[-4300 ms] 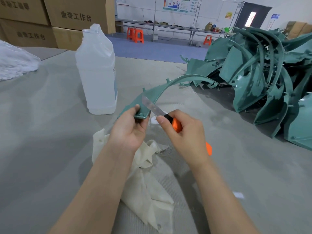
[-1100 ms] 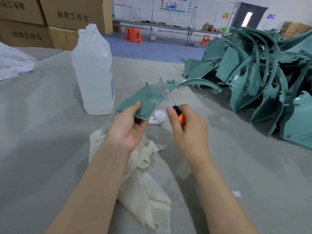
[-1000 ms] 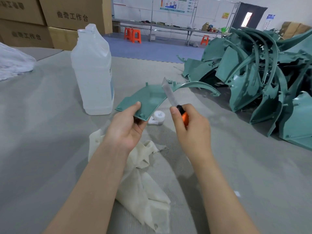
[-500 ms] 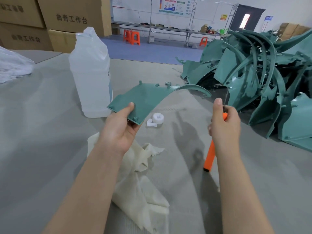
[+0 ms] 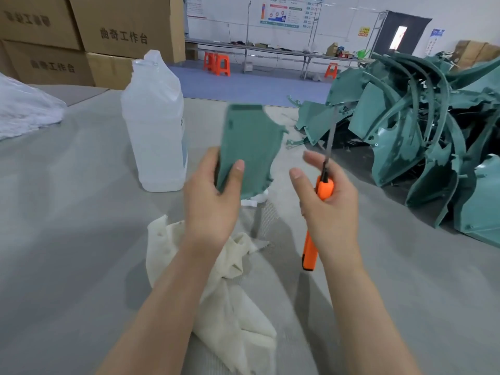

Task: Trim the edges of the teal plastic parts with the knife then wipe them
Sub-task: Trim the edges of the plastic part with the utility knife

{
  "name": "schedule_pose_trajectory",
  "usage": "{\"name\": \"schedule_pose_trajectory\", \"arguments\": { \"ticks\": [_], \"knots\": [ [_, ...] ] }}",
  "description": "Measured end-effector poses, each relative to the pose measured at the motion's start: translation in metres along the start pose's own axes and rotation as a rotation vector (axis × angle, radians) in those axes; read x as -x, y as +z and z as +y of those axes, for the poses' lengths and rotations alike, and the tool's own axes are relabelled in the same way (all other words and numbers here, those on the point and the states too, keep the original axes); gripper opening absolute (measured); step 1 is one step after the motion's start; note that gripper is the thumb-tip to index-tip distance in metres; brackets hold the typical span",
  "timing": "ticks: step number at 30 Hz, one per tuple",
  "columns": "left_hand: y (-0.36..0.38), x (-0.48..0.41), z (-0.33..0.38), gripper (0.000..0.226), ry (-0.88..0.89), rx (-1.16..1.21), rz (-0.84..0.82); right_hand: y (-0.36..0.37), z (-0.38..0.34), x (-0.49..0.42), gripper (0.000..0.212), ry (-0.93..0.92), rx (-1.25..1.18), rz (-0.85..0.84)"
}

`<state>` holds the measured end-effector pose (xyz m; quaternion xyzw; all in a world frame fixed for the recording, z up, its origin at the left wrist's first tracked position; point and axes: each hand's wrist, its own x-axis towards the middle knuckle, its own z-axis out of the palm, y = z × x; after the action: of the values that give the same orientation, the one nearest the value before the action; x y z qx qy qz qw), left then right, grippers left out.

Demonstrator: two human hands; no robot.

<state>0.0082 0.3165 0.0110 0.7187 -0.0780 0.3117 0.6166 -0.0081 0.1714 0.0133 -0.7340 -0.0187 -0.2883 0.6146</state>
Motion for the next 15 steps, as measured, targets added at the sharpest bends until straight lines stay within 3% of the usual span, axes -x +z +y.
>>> {"name": "schedule_pose_trajectory", "arguments": {
  "ticks": [5, 7, 9, 10, 12, 15],
  "knots": [
    [0.0, 0.002, 0.006, 0.016, 0.371, -0.405, -0.165, -0.012, -0.011, 0.001, 0.049, -0.191, -0.158, -0.044],
    [0.0, 0.004, 0.008, 0.019, 0.453, -0.517, -0.257, -0.011, -0.011, 0.001, 0.041, -0.201, -0.178, -0.074],
    [0.002, 0.006, 0.009, 0.02, 0.477, -0.594, -0.349, -0.006, -0.011, 0.001, 0.018, -0.153, -0.16, -0.085],
    [0.004, 0.007, 0.009, 0.019, 0.456, -0.605, -0.385, -0.005, -0.011, 0.0, 0.009, -0.118, -0.147, -0.073],
    [0.002, 0.006, 0.008, 0.013, 0.339, -0.55, -0.403, -0.006, -0.008, -0.001, 0.017, -0.048, -0.13, 0.002],
    [-0.012, -0.004, 0.0, 0.008, 0.057, -0.349, -0.353, -0.014, -0.008, -0.007, 0.016, 0.096, -0.357, 0.107]
  ]
}}
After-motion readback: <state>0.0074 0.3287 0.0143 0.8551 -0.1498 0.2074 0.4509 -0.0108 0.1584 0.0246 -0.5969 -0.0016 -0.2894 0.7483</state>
